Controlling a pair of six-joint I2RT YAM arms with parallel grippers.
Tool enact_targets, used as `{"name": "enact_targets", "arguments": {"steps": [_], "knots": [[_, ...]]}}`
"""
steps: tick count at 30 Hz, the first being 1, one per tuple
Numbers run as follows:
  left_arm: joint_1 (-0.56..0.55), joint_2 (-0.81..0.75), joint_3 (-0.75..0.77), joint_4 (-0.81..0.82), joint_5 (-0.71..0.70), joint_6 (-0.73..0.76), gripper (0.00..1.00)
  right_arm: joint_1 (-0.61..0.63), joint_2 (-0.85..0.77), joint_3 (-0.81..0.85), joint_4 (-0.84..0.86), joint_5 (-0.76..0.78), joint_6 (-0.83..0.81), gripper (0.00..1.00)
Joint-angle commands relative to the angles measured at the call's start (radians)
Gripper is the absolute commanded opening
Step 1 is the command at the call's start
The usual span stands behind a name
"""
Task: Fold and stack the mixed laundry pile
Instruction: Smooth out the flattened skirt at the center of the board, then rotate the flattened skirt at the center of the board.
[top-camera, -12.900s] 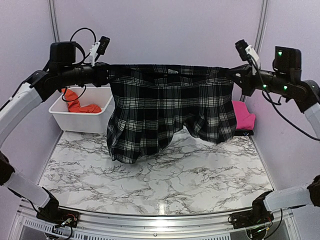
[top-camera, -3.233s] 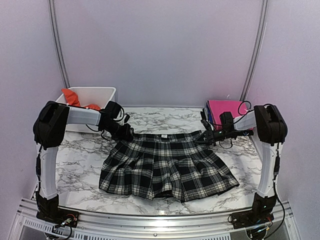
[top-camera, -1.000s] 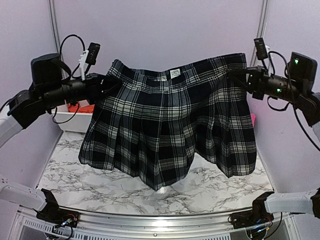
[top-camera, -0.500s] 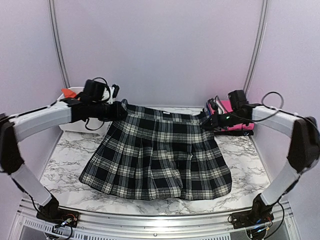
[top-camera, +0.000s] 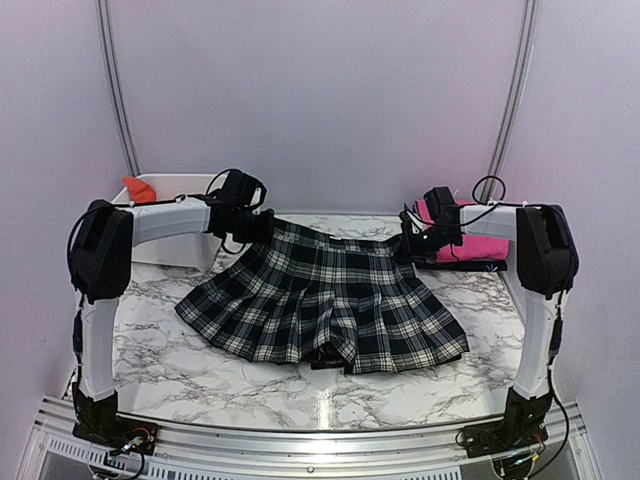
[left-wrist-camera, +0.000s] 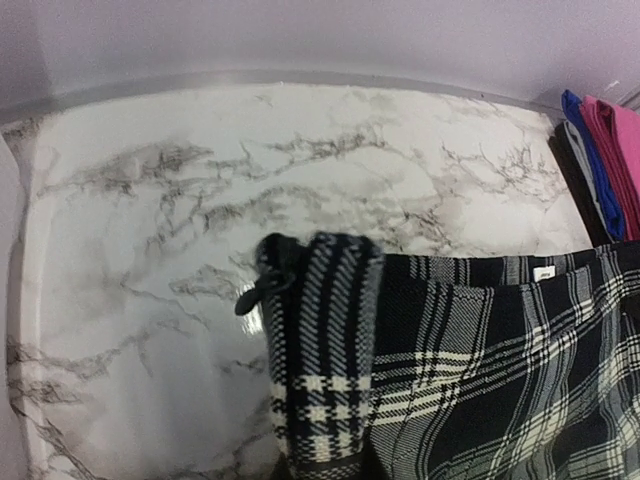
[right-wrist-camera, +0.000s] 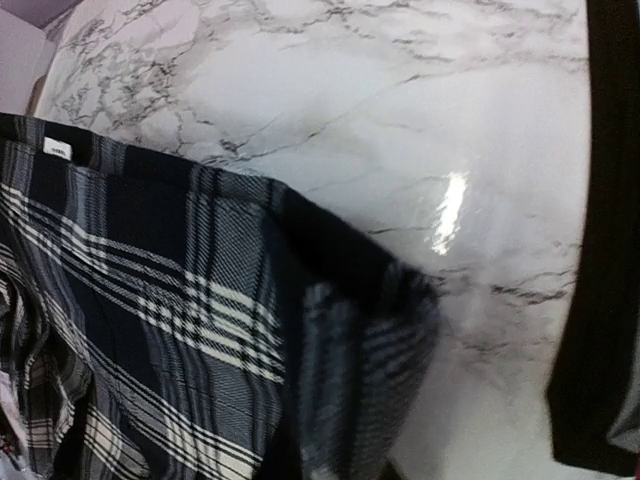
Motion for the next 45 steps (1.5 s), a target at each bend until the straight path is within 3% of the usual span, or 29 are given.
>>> {"name": "enact_targets", "arguments": {"steps": [1, 4, 6, 9, 12, 17, 21, 26, 34, 41, 45], "knots": [[0.023, 0.062, 0.108, -0.034, -0.163, 0.057, 0.27, -0.033, 0.043, 0.056, -0.01, 0.167, 0.001, 0.28], [0.015, 0.031, 0.134, -0.072, -0.167, 0.084, 0.62, -0.032, 0.009, 0.078, -0.053, 0.185, -0.025, 0.61], [-0.011, -0.028, 0.111, -0.093, -0.18, 0.131, 0.79, -0.033, -0.052, 0.065, -0.065, 0.177, -0.056, 0.68], [-0.065, -0.119, 0.037, -0.135, -0.186, 0.174, 0.92, -0.031, -0.166, 0.013, -0.058, 0.112, -0.086, 0.69], [-0.108, -0.187, -0.062, -0.191, -0.157, 0.166, 0.94, -0.021, -0.218, -0.05, -0.046, 0.002, -0.116, 0.68], [-0.144, -0.257, -0.248, -0.207, -0.079, 0.083, 0.93, 0.029, -0.158, -0.066, -0.148, -0.101, -0.203, 0.63], [-0.166, -0.244, -0.326, -0.215, -0.023, 0.044, 0.93, 0.066, -0.112, -0.118, -0.191, -0.096, -0.213, 0.61], [-0.169, -0.181, -0.318, -0.249, -0.029, 0.046, 0.92, 0.089, -0.113, -0.244, -0.184, -0.066, -0.201, 0.6], [-0.152, 0.076, -0.097, -0.312, -0.128, 0.139, 0.91, 0.217, -0.22, -0.501, -0.121, -0.112, -0.122, 0.59], [-0.128, 0.275, 0.369, -0.414, -0.113, 0.194, 0.93, 0.457, -0.443, -0.619, 0.03, -0.341, 0.096, 0.61], [-0.138, 0.205, 0.411, -0.418, -0.086, 0.21, 0.95, 0.39, -0.548, -0.56, 0.017, -0.315, 0.111, 0.62]]}}
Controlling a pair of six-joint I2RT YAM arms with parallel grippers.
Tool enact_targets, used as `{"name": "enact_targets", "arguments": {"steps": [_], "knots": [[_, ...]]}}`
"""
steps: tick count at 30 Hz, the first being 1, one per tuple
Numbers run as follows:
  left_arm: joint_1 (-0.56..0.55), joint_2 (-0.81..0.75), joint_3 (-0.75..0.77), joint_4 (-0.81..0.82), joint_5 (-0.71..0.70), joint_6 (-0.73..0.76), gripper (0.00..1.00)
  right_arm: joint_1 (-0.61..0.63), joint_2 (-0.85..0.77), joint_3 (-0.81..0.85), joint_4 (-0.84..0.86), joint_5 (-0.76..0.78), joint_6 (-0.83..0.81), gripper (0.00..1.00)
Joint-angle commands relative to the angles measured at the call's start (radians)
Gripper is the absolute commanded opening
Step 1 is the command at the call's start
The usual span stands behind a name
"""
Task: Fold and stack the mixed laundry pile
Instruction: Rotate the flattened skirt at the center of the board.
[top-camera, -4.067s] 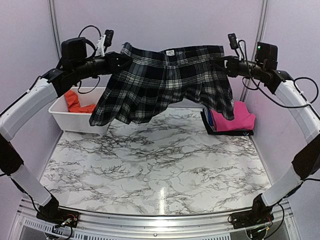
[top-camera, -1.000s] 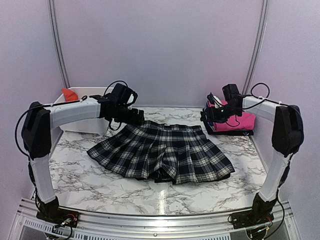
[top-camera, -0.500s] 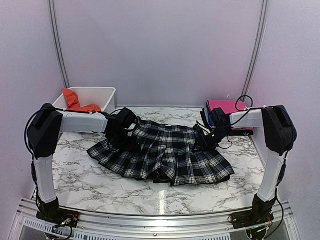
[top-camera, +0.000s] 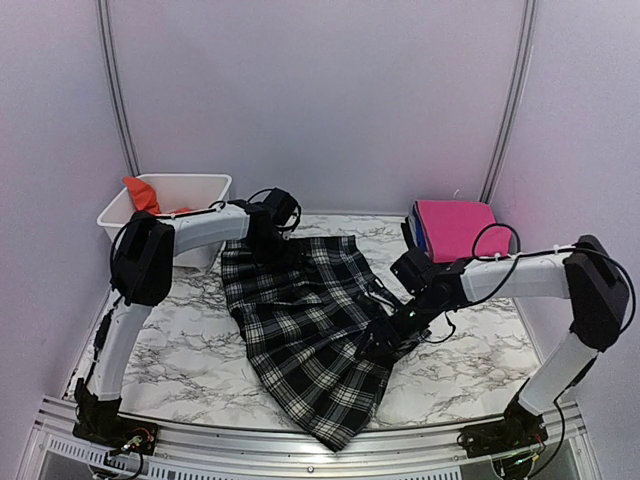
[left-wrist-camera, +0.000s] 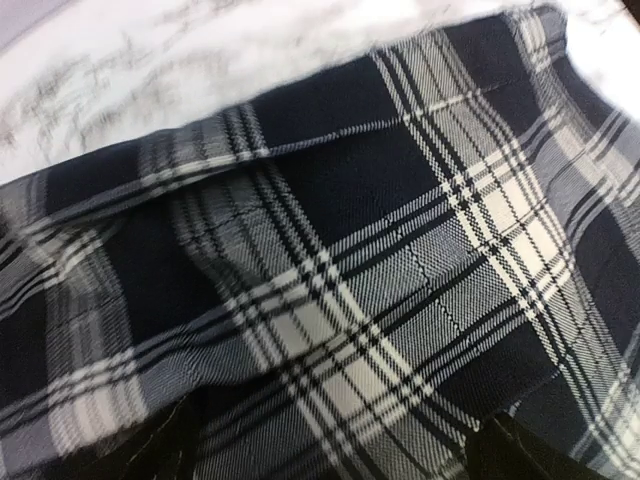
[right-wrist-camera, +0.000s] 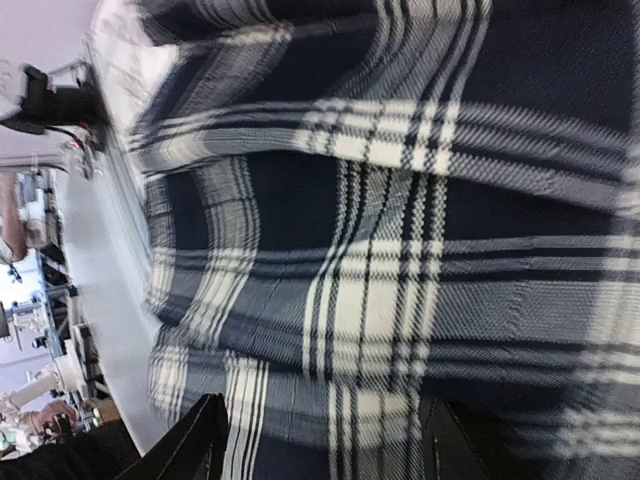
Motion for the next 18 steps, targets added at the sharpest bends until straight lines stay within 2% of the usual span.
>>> {"name": "enact_targets", "arguments": {"steps": [1, 4, 11, 14, 18], "knots": [[-0.014, -0.115, 0.043, -0.062, 0.024, 0.044, 0.95, -0.1, -0.1, 0.097, 0.008, -0.015, 0.055, 0.62], [-0.03, -0.21, -0.044, -0.06, 0.035, 0.05, 0.96, -0.176, -0.055, 0.163, -0.009, 0.056, 0.003, 0.61], [-0.102, -0.386, -0.322, -0.035, 0.057, 0.019, 0.95, -0.192, 0.201, 0.336, -0.043, 0.127, -0.098, 0.55], [-0.125, -0.402, -0.437, 0.0, 0.06, -0.036, 0.94, -0.192, 0.265, 0.359, -0.051, 0.133, -0.118, 0.51], [-0.124, -0.353, -0.487, 0.029, 0.006, -0.091, 0.89, -0.192, 0.277, 0.296, -0.045, 0.143, -0.127, 0.47]]}}
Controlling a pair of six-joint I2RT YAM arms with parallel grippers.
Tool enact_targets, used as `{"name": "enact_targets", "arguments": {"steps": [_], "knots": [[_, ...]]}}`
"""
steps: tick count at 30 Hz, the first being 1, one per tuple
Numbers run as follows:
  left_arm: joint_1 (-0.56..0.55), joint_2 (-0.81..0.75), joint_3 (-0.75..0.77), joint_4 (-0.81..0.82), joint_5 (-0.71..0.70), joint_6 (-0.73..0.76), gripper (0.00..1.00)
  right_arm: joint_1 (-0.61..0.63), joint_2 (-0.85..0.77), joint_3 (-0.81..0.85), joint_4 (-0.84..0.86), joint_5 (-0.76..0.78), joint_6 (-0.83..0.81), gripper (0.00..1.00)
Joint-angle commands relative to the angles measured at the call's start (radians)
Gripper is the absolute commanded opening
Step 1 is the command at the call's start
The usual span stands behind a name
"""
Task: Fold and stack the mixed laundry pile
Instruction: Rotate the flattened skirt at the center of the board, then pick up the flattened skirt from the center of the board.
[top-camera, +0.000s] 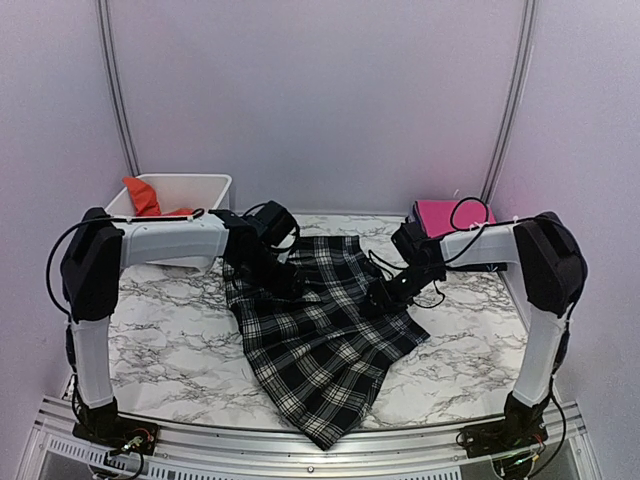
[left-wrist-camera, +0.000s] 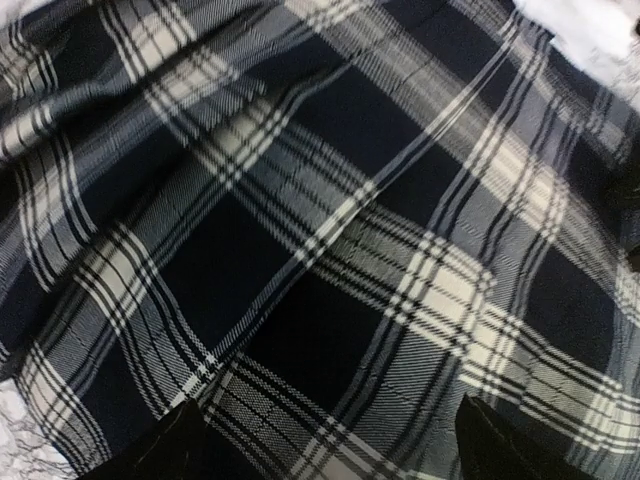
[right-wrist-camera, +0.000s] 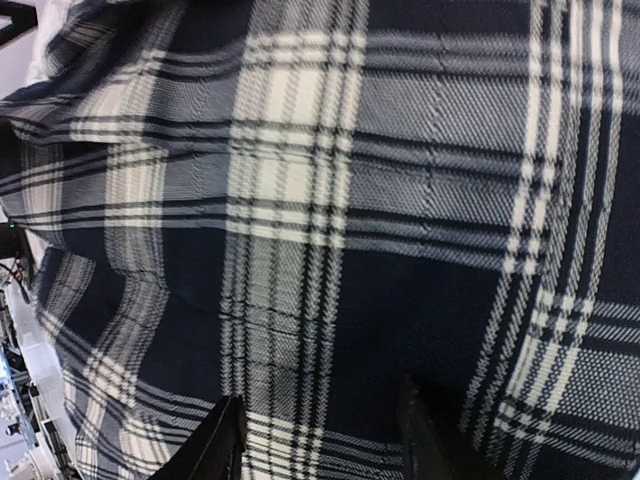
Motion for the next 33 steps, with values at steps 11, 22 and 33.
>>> {"name": "enact_targets", "arguments": {"steps": [11, 22, 33], "knots": [[0.119, 0.355, 0.266, 0.011, -0.062, -0.016, 0.68, 0.165, -0.098, -0.247, 0.19, -0.122, 0.115, 0.41], [0.104, -0.113, -0.044, 0.126, 0.015, 0.136, 0.85, 0.215, -0.432, -0.206, 0.069, 0.045, -0.136, 0.49], [-0.153, -0.686, -0.67, 0.319, 0.034, 0.02, 0.86, 0.481, -0.502, -0.331, 0.047, 0.429, -0.401, 0.49]]}}
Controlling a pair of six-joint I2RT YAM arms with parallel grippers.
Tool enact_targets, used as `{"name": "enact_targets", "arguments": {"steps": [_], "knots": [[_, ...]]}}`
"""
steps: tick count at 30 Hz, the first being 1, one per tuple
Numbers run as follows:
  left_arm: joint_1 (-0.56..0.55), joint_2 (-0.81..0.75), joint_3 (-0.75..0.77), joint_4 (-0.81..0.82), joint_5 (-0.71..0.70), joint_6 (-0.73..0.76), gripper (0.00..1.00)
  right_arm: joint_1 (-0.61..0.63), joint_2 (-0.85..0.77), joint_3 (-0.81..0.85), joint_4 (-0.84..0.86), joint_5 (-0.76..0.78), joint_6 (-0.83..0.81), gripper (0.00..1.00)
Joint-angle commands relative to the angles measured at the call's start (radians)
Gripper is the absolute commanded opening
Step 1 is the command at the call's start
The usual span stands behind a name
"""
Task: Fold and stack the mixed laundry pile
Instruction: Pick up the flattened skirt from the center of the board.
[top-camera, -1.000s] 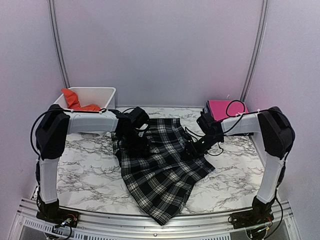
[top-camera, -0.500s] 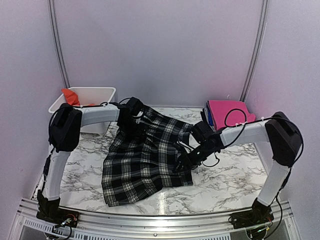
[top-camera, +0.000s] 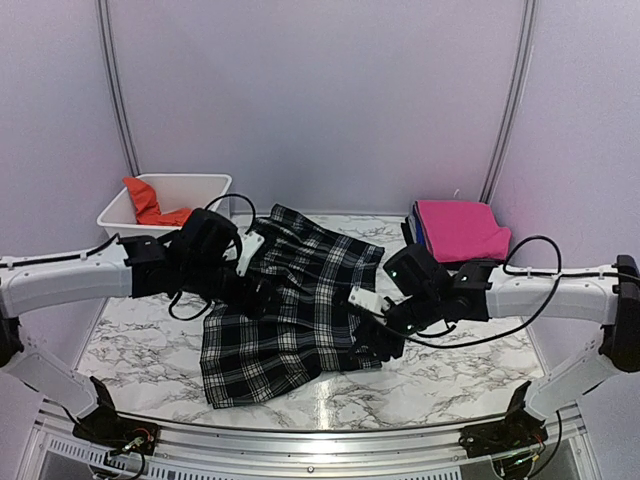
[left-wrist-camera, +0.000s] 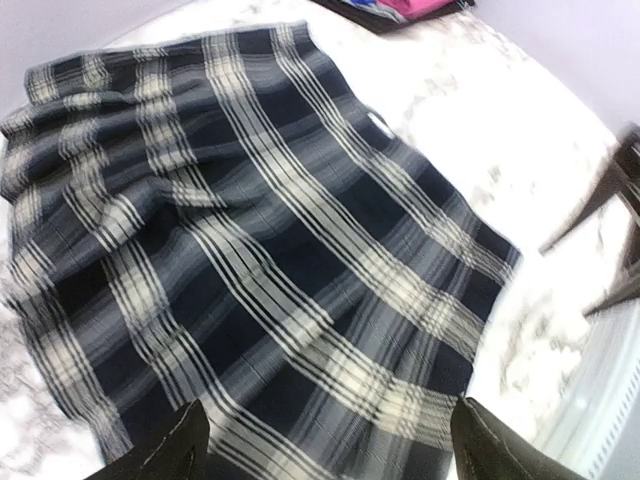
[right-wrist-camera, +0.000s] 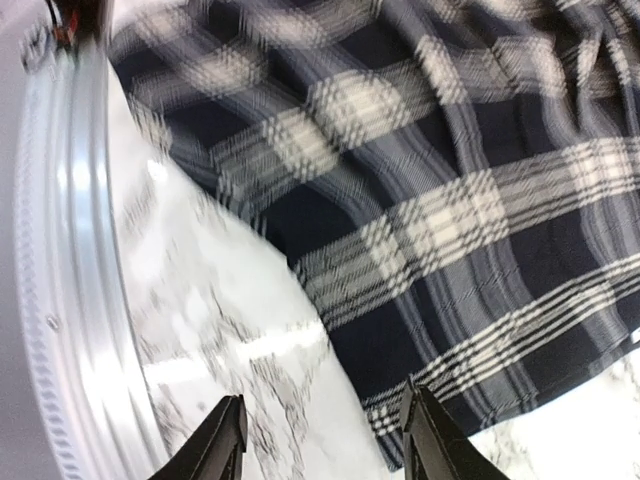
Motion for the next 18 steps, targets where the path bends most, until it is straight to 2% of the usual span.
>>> {"name": "enact_targets", "arguments": {"steps": [1, 4, 8, 18], "knots": [[-0.085, -0.138, -0.206, 0.089, -0.02, -0.1, 0.86, 0.068, 0.044, -0.025, -0.045, 0.201, -0.135, 0.49], [-0.175, -0.226, -0.306, 0.132, -0.097, -0.157, 0.86, 0.087, 0.075, -0.032, -0.038, 0.266, -0.165, 0.5], [-0.27, -0.26, -0.381, 0.129, -0.173, -0.235, 0.86, 0.089, 0.122, -0.022, -0.029, 0.316, -0.195, 0.51], [-0.494, -0.228, -0.391, 0.073, -0.334, -0.332, 0.85, 0.147, 0.27, -0.015, -0.015, 0.332, -0.205, 0.47]]}}
